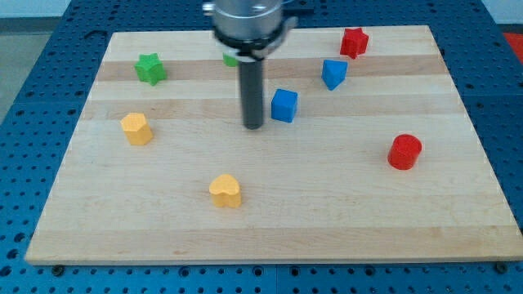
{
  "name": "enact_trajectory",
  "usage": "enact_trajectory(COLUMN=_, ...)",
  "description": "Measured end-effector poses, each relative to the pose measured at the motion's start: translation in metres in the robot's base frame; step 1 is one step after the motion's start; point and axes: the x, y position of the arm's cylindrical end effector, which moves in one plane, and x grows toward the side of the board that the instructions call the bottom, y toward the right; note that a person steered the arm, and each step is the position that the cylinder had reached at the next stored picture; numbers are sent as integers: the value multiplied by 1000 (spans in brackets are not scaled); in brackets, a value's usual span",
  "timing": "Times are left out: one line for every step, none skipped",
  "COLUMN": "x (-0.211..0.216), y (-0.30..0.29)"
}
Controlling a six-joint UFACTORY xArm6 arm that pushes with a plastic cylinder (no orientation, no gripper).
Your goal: Push the blue triangle to the right a bit
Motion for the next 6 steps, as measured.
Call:
enact_trajectory(x=-26, y=-17)
enact_trajectory(x=-54, y=-5)
enact_trajectory(x=-50, y=50)
enact_trajectory(x=-51, y=61)
enact_trajectory(x=-37, y=65)
enact_trajectory(x=-20, y=69)
